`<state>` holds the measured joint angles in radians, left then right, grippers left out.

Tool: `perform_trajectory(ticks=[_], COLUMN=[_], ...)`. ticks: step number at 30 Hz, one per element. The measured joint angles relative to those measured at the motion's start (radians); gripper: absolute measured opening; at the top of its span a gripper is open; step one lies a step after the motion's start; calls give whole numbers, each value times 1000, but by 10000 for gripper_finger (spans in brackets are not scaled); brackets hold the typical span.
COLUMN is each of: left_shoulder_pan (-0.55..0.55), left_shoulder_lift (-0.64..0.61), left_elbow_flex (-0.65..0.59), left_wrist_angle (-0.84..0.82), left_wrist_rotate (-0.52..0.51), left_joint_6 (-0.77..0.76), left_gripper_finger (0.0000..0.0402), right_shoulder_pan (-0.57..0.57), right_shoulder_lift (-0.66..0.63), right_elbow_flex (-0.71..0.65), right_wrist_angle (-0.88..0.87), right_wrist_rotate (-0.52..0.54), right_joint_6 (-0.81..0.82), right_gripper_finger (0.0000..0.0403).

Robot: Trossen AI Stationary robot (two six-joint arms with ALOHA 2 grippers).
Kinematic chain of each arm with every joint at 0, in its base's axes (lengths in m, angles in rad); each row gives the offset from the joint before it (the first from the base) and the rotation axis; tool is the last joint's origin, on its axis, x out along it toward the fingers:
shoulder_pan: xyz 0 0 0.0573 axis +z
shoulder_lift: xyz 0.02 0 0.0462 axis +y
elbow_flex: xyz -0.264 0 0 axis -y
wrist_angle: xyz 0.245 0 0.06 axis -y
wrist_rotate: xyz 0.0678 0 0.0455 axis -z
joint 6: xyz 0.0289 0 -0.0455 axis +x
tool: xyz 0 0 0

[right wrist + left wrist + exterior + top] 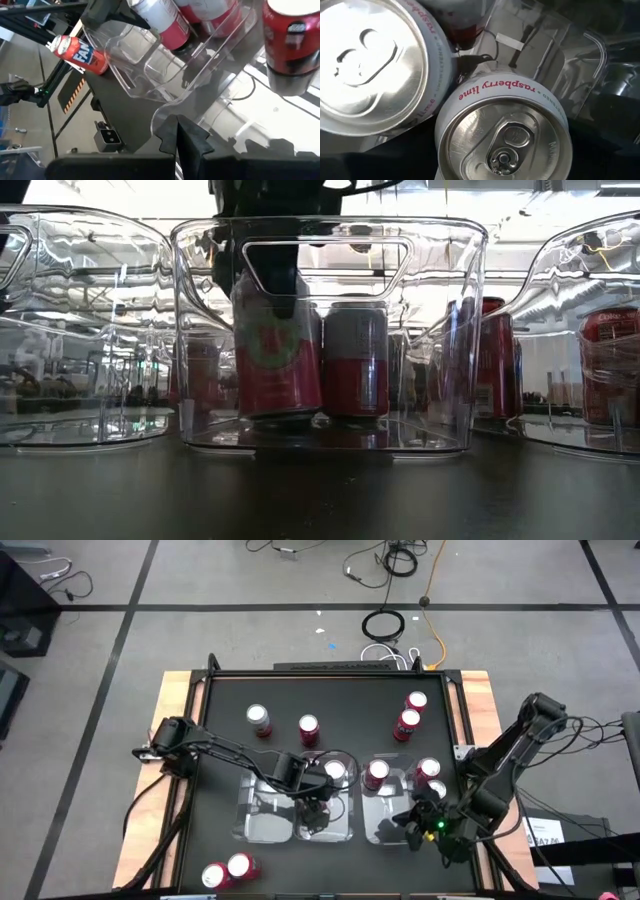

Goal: Sort soda cans
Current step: Put the pink-white soda can into the center transparent bin

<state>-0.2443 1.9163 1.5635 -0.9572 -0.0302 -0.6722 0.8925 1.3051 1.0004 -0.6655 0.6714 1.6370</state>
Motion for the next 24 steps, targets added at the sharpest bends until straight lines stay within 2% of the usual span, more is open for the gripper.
perform_trajectory(ticks=[9,14,18,24], left_shoulder_pan=[1,14,38,48], left_shoulder_lift=[0,0,-1,-1], left_elbow_flex=[0,11,47,185], left_wrist_angle=[0,-11,-65,-186], left_wrist_rotate=[7,44,123,123], left_joint_6=[6,10,54,121], left_gripper_finger=[396,391,390,390], right_shoulder_pan=[2,3,3,2], right_shoulder_lift=[9,9,9,9], right_elbow_flex=[0,0,0,0], right_wrist_angle=[55,62,63,62], right_wrist_rotate=[-22,-20,-18,-17], right_joint_6=[-3,-3,-2,-3], right_gripper_finger=[0,0,0,0])
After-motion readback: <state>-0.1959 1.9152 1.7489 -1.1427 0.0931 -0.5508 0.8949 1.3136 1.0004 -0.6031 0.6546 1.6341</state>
